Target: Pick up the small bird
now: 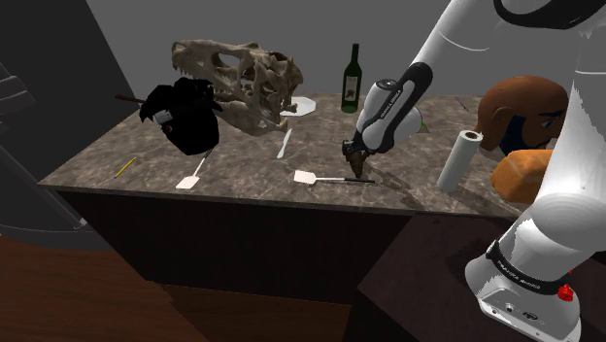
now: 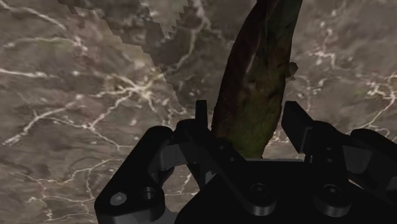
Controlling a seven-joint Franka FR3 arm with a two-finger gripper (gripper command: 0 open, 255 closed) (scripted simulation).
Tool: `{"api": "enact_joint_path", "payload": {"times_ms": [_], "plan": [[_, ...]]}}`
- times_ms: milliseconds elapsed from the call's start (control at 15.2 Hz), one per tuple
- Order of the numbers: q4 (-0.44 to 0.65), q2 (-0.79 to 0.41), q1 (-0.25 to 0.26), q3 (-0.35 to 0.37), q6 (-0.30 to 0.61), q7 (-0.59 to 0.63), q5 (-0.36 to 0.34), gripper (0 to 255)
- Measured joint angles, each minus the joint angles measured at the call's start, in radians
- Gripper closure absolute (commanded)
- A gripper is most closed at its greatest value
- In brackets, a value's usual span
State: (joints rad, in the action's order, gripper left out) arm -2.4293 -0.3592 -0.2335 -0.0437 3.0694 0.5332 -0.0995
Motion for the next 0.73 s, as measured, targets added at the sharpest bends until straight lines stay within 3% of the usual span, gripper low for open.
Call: {"api": "enact_joint_path", "payload": {"times_ms": [726], "plan": [[-0.008,0.057,-0.01,0.008,-0.05,-0.008,0.005,255]]}}
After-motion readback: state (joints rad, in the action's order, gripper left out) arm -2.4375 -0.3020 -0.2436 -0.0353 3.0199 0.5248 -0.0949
